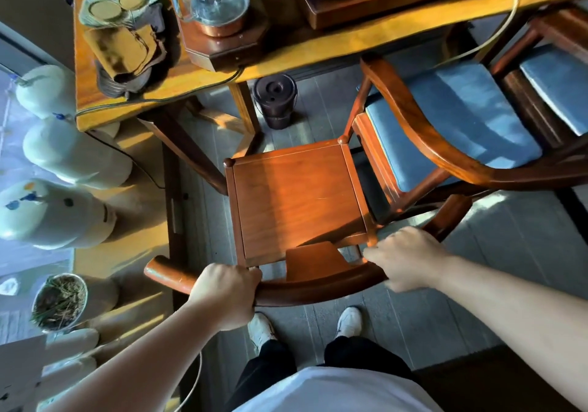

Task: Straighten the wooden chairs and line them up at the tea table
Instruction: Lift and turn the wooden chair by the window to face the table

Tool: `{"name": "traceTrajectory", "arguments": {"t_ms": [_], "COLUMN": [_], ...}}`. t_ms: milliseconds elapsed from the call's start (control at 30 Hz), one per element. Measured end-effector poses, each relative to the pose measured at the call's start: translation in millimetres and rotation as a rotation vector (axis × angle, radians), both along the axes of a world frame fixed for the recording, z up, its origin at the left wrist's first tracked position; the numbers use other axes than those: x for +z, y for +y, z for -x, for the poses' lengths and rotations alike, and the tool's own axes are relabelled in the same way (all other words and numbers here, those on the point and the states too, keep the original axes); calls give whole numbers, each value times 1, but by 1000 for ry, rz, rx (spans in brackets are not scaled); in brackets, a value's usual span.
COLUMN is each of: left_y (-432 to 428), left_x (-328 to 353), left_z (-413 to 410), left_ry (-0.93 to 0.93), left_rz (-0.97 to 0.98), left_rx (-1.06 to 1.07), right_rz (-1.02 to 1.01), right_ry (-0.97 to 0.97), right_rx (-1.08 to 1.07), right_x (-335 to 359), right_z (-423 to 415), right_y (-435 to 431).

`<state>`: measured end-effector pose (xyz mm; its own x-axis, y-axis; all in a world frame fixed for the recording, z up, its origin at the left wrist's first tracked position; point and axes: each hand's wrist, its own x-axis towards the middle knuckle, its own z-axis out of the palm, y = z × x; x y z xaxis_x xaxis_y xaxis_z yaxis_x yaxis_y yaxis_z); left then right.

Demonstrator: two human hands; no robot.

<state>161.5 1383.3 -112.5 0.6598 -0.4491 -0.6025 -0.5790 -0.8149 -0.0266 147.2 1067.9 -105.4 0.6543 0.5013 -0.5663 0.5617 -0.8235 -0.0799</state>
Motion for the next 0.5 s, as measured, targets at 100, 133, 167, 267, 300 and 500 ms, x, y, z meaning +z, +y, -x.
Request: {"name": "traceTrajectory", "arguments": {"t_ms": [100, 133, 167, 267, 300, 500], "left_y": [-22, -32, -41, -53, -51, -25], "left_x": [0, 0, -1, -2, -2, 6], "left_z": [-4, -7, -11, -20, -23, -63], "left_ry": [5, 3, 4, 3, 3, -17], "left_rz": [32, 49, 54, 55, 52, -35], "left_rx": [25, 22, 15, 0, 0, -31], "right_rz": [94, 124, 144, 159, 138, 25], "right_ry": [-5, -6, -5, 9, 2, -94], "right_rx": [-27, -39, -48, -84, -95, -138], "right_x": [3, 5, 6, 10, 9, -7], "right_z": [-19, -27, -35, -47, -48, -48], "right_y": [-19, -27, -34, -44, -43, -15]}}
